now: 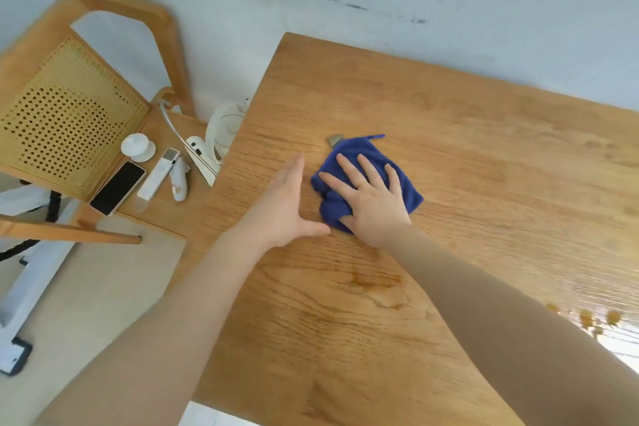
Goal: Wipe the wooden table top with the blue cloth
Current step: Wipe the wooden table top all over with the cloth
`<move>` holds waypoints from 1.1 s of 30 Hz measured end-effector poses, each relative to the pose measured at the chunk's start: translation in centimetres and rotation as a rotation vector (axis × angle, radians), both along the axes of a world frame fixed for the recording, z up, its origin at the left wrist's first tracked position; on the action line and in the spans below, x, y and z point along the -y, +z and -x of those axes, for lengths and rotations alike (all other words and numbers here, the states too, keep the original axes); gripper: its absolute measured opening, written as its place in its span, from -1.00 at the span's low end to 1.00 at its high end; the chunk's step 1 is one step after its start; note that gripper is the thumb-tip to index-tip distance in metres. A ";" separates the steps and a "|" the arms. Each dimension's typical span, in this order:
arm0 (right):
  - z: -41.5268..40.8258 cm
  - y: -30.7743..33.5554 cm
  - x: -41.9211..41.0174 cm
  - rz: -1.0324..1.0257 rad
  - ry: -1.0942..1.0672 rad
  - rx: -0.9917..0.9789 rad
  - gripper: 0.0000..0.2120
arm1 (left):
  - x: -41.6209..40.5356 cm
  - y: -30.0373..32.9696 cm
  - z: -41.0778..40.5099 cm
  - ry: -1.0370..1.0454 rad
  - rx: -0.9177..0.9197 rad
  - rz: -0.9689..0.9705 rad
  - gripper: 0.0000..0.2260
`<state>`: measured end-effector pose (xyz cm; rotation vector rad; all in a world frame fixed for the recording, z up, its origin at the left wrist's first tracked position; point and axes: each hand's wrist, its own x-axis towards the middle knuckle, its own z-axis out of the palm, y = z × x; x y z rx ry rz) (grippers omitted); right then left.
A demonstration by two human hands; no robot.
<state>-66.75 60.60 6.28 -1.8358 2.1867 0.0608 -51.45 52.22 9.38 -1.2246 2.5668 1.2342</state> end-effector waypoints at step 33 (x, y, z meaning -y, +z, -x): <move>-9.4 -0.7 10.8 0.073 0.085 -0.001 -0.38 | 6.9 -3.5 -8.3 0.059 0.145 0.171 0.08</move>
